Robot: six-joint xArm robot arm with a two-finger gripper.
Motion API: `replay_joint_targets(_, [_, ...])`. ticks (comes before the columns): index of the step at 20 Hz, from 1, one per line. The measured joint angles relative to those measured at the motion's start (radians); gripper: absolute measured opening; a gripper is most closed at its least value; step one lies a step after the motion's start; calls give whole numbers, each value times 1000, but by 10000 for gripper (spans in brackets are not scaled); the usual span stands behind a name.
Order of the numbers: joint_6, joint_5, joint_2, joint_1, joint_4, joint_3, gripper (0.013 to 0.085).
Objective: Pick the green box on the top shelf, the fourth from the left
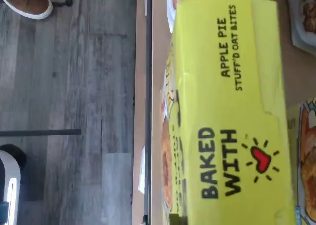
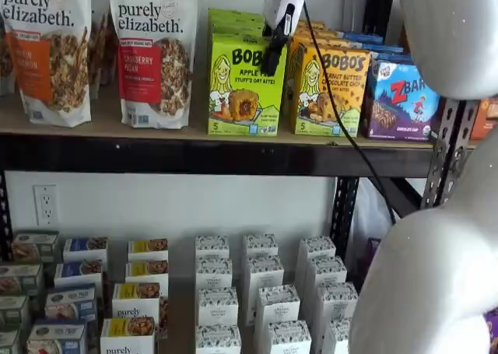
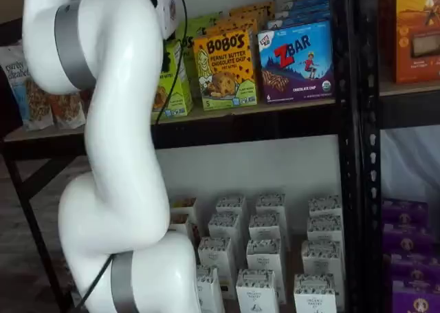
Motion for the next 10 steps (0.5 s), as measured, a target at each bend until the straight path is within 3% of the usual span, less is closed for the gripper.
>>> replay_joint_targets(2, [0,-2,-2,0,1,2,330])
replay_joint_targets(10, [3,14,4,3,1,-7,330])
